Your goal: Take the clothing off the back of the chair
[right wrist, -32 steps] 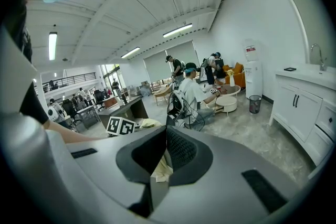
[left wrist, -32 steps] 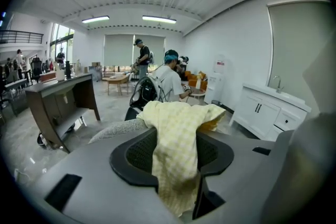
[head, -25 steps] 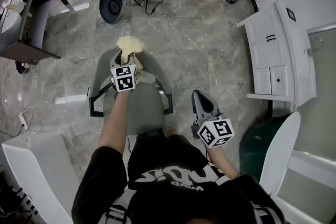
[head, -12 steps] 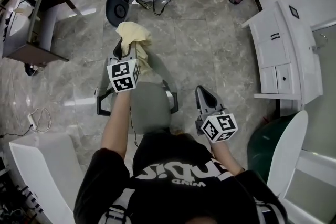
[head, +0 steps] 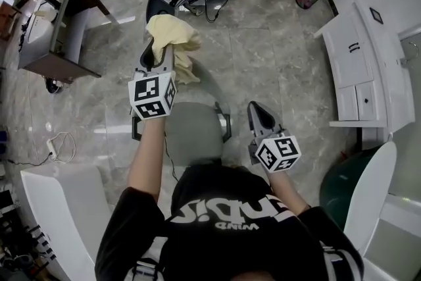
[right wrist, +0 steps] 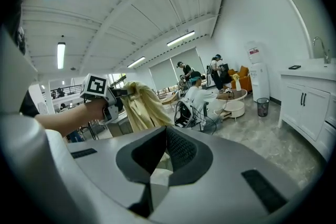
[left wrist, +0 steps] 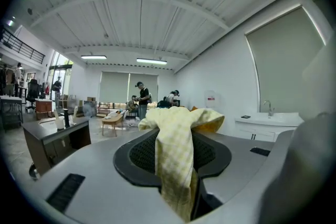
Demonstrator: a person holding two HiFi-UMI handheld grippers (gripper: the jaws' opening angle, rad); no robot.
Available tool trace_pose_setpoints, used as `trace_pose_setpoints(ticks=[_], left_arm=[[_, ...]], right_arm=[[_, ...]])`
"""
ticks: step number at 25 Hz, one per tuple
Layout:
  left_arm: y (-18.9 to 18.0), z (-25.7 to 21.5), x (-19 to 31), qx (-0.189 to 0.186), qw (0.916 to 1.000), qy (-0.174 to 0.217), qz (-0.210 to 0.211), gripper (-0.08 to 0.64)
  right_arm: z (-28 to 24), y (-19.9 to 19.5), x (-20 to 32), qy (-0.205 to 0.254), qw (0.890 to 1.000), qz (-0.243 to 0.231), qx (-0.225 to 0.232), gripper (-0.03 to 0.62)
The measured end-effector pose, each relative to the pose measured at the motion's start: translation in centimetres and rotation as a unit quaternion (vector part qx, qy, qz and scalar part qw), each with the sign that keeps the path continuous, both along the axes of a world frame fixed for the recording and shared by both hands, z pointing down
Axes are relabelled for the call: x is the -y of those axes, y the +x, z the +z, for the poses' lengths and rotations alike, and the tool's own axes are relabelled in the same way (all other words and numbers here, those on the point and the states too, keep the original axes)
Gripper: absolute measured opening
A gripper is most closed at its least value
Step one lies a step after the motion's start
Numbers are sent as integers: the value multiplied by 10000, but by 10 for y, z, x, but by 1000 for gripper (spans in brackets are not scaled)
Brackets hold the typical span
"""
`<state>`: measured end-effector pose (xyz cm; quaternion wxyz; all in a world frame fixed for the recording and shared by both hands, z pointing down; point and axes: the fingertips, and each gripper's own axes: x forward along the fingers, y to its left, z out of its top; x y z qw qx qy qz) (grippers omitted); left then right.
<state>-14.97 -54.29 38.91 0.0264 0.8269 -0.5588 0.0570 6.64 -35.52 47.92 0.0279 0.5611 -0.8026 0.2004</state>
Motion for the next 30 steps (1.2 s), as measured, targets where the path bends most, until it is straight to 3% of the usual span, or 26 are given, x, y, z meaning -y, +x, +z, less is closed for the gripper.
trace_pose_setpoints(ticks=[12,30], left_arm=[[6,-41,-133,-104,9990,273,-350,149],[19,-25,-348,-211,9904,25,-1369,149]], right_arm=[[-9,10,-46,252,9983,-506,168,15],[-27,14,-163,538,9812,-1824,315,14]])
